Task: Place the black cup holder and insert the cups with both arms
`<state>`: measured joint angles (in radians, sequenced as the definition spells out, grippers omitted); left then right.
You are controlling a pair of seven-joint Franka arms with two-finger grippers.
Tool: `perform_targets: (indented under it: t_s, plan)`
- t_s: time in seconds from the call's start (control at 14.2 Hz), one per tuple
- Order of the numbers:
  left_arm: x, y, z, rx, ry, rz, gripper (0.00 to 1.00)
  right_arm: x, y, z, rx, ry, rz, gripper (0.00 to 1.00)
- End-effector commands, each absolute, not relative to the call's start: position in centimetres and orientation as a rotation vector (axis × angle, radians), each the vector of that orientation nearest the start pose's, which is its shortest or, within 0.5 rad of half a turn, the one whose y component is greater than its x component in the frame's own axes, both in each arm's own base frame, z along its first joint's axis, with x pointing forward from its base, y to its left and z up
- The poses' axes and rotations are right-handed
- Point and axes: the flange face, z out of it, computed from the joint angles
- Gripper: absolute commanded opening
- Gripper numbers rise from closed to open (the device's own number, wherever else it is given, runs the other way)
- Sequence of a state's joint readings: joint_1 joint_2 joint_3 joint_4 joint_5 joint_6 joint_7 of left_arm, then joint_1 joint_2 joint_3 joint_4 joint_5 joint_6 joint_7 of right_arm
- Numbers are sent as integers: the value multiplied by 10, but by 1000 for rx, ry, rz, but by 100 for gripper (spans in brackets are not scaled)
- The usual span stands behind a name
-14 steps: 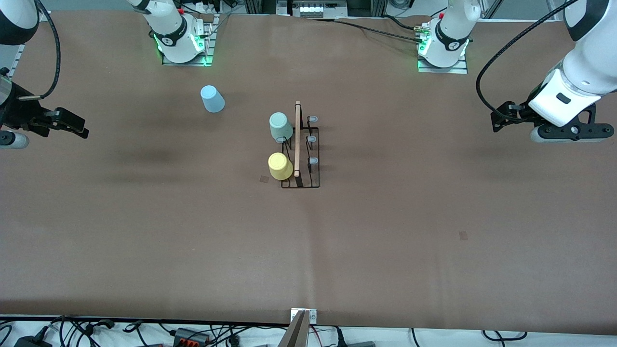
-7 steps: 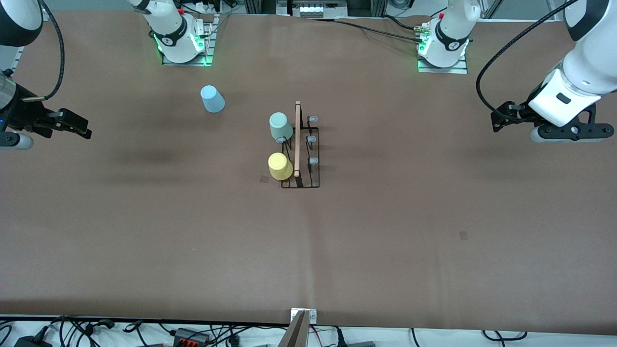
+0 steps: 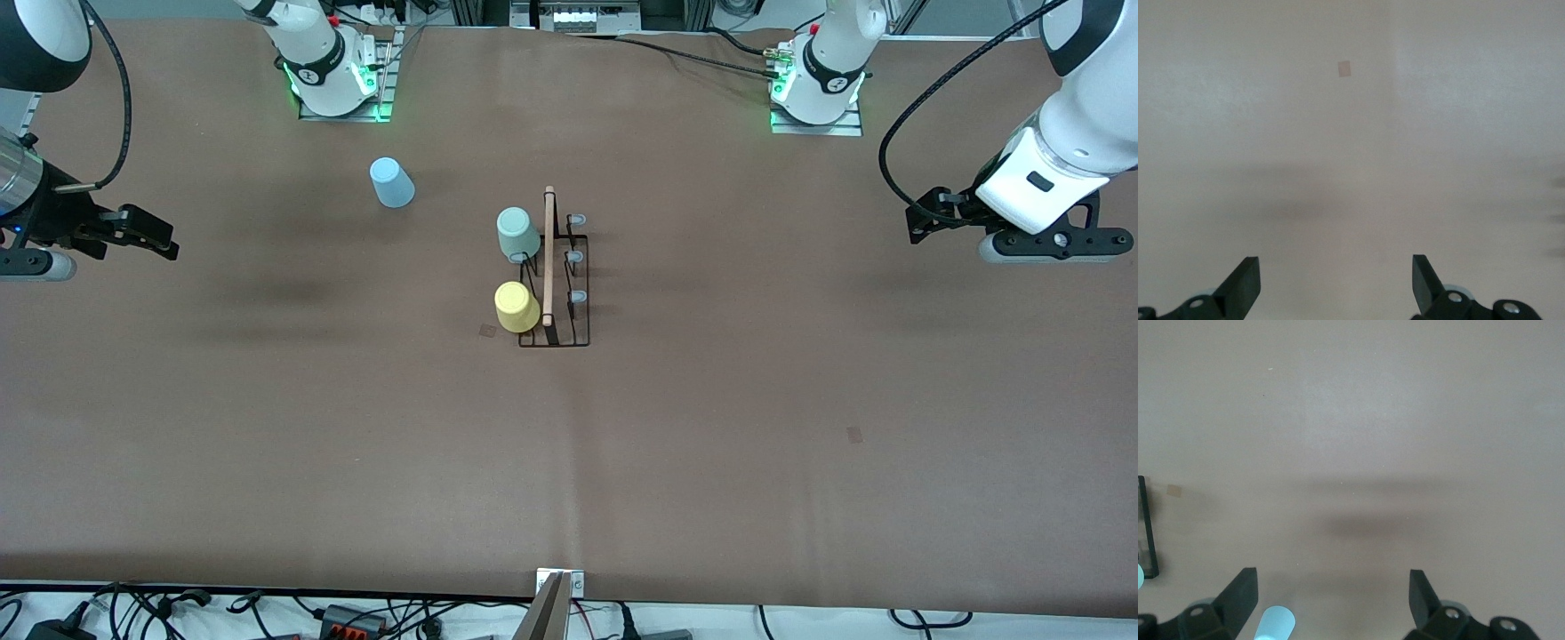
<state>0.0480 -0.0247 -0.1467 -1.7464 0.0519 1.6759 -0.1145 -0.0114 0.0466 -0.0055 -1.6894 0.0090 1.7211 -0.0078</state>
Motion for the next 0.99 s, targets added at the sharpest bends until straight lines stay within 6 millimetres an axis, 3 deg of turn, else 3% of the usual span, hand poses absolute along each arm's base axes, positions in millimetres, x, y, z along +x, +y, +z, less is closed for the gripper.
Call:
perform_targets:
  t_s: [0.0, 0.92]
  plan:
    - [546, -49, 571, -3102, -7, 69, 100, 570, -11, 559, -3143, 83, 14, 100]
    - [546, -48, 570, -3101, -9, 71, 100, 547, -14, 561, -3151, 20, 34, 100]
